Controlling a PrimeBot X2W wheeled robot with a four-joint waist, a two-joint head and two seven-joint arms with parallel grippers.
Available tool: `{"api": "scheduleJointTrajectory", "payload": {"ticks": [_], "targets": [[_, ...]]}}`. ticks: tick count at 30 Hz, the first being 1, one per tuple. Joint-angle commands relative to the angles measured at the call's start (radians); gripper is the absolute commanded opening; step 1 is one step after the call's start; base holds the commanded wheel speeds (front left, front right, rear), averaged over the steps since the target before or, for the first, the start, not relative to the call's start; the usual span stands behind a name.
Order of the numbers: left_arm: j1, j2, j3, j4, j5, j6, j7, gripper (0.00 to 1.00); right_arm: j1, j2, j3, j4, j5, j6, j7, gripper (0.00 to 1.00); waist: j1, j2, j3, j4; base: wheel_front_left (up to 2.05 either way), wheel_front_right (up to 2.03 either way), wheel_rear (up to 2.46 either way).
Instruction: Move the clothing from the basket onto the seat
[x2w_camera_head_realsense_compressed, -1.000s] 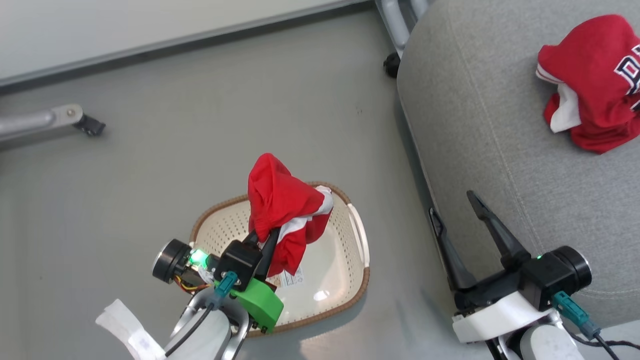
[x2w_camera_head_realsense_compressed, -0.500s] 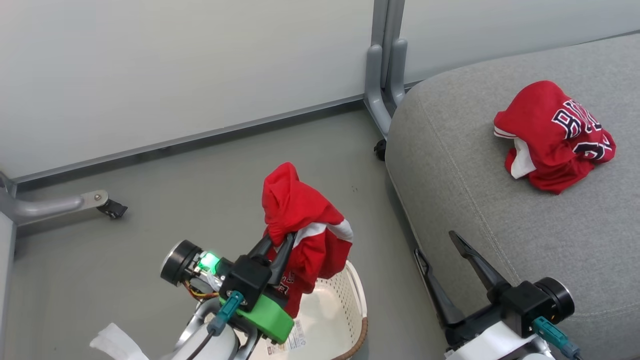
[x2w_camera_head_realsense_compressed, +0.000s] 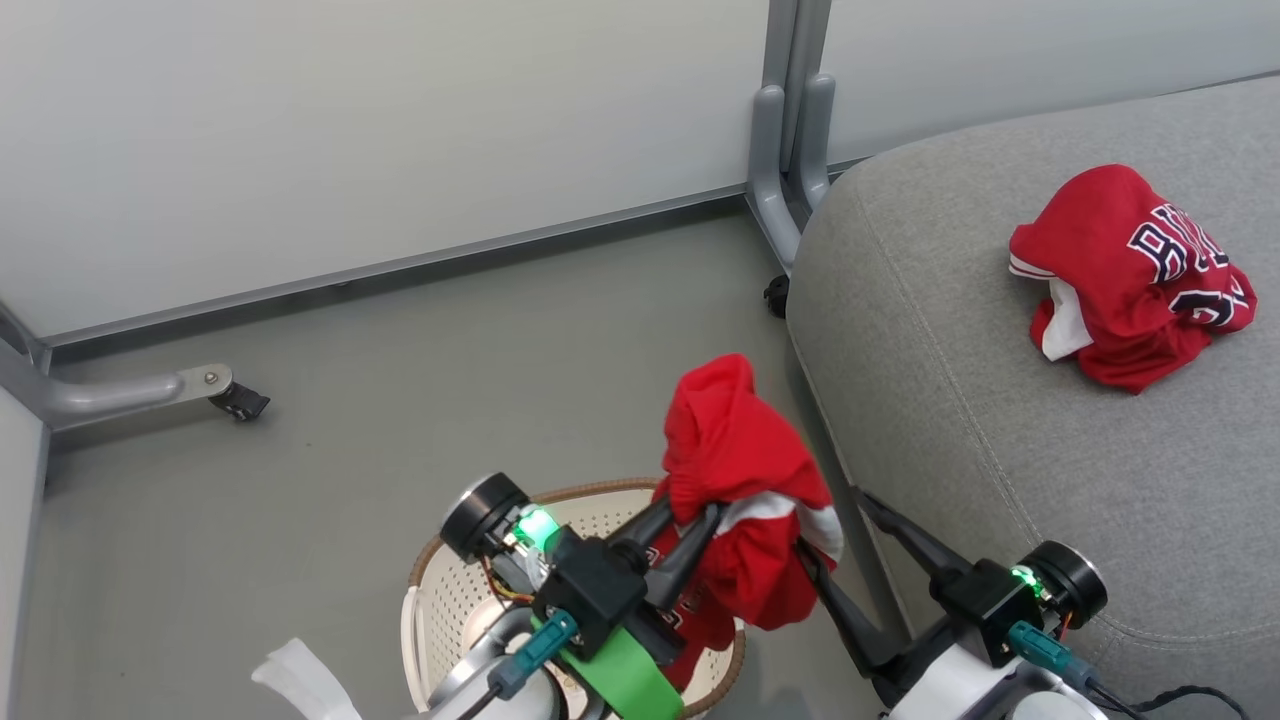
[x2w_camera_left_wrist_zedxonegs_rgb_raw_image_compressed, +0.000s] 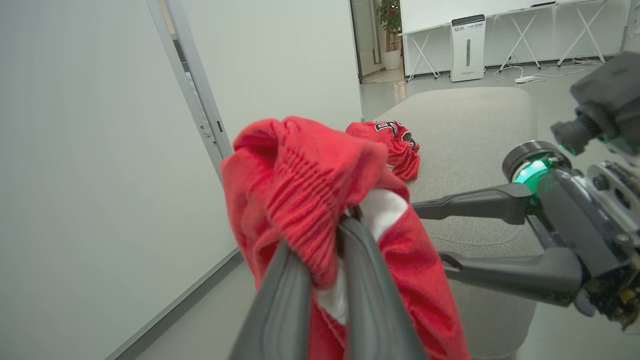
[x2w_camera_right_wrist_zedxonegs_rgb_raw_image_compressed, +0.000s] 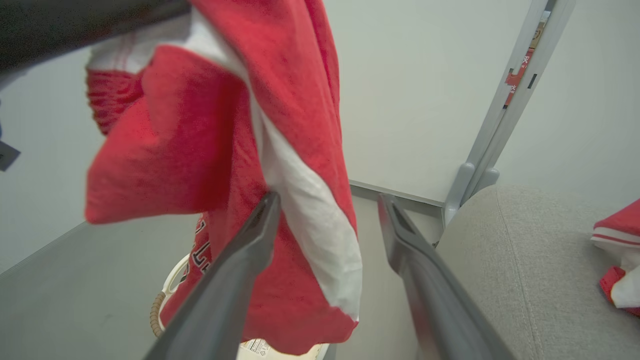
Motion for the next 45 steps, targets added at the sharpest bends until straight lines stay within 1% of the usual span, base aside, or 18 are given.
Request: {"api": "scheduleJointTrajectory", "payload": {"ticks": [1,6,11,15,19,22,23,24,25,26,33,38,39,40,41,42,45], "targets": [[-0.021,0.001,-0.012,-0.011,-0.006,-0.014,0.007,0.00,-0.014,-0.019,0.022,0.021,0.016,-0.001,-0.002,1.00,0.0001,0.0000,0.004,0.003,0.00,0.00,0.00],[-0.041,-0.007,-0.058,-0.055,-0.049,-0.041,0.028,0.00,-0.048,-0.052,0.076,0.066,0.042,-0.001,-0.002,1.00,0.0001,0.0000,0.016,0.007,0.00,0.00,0.00],[-0.068,0.003,-0.109,-0.088,-0.064,-0.051,0.051,0.00,-0.069,-0.068,0.112,0.102,0.039,-0.001,-0.002,1.00,0.0001,0.0000,0.023,0.013,0.00,0.00,0.00],[-0.084,0.011,-0.139,-0.105,-0.081,-0.055,0.066,0.00,-0.081,-0.069,0.133,0.120,0.028,-0.001,-0.002,1.00,0.0001,0.0000,0.021,0.018,0.00,0.00,0.00],[-0.090,0.020,-0.161,-0.113,-0.095,-0.057,0.072,0.00,-0.083,-0.055,0.122,0.108,0.021,-0.001,-0.002,1.00,0.0001,0.0000,0.017,0.020,0.00,0.00,0.00],[-0.090,0.025,-0.174,-0.115,-0.104,-0.058,0.074,0.00,-0.081,-0.051,0.135,0.106,0.025,-0.001,-0.002,1.00,0.0001,0.0000,0.011,0.021,0.00,0.00,0.00],[-0.090,0.026,-0.177,-0.115,-0.108,-0.058,0.075,0.00,-0.082,-0.053,0.147,0.107,0.029,-0.001,-0.002,0.90,0.0001,0.0000,0.009,0.021,0.00,0.00,0.00],[-0.089,0.027,-0.181,-0.114,-0.111,-0.057,0.075,0.00,-0.084,-0.057,0.158,0.109,0.032,-0.001,-0.002,0.40,0.0001,0.0000,0.007,0.022,0.00,0.00,0.00],[-0.089,0.027,-0.183,-0.113,-0.113,-0.057,0.075,0.00,-0.085,-0.059,0.164,0.108,0.036,-0.001,-0.002,0.12,0.0001,0.0000,0.006,0.022,0.00,0.00,0.00],[-0.088,0.028,-0.188,-0.111,-0.113,-0.056,0.074,0.00,-0.085,-0.062,0.174,0.112,0.044,-0.001,-0.002,0.00,0.0001,0.0000,0.004,0.021,0.00,0.00,0.00],[-0.086,0.030,-0.193,-0.086,-0.127,-0.056,0.067,0.00,-0.077,-0.062,0.178,0.105,0.076,-0.001,-0.002,0.00,0.0001,0.0000,0.003,0.021,0.00,0.00,0.00],[-0.079,0.027,-0.188,-0.062,-0.133,-0.044,0.059,0.00,-0.057,-0.062,0.171,0.101,0.088,-0.001,-0.002,0.00,0.0001,0.0000,0.006,0.021,0.00,0.00,0.00],[-0.078,0.027,-0.188,-0.058,-0.134,-0.041,0.057,0.08,-0.053,-0.062,0.170,0.101,0.090,-0.001,-0.002,0.00,0.0001,0.0000,0.006,0.022,0.00,0.00,0.00],[-0.078,0.027,-0.186,-0.054,-0.129,-0.036,0.056,0.42,-0.048,-0.062,0.169,0.101,0.092,-0.001,-0.002,0.00,0.0001,0.0000,0.006,0.022,0.00,0.00,0.00],[-0.080,0.029,-0.188,-0.049,-0.123,-0.031,0.056,0.82,-0.047,-0.062,0.169,0.101,0.093,-0.001,-0.002,0.00,0.0001,0.0000,0.006,0.022,0.00,0.00,0.00],[-0.081,0.029,-0.187,-0.045,-0.119,-0.023,0.055,1.00,-0.046,-0.062,0.168,0.100,0.093,-0.001,-0.002,0.00,0.0001,0.0000,0.006,0.022,0.00,0.00,0.00],[-0.078,0.026,-0.183,-0.036,-0.118,-0.010,0.056,1.00,-0.042,-0.061,0.164,0.099,0.094,-0.001,-0.002,0.00,0.0001,0.0000,0.010,0.022,0.00,0.00,0.00]]}}
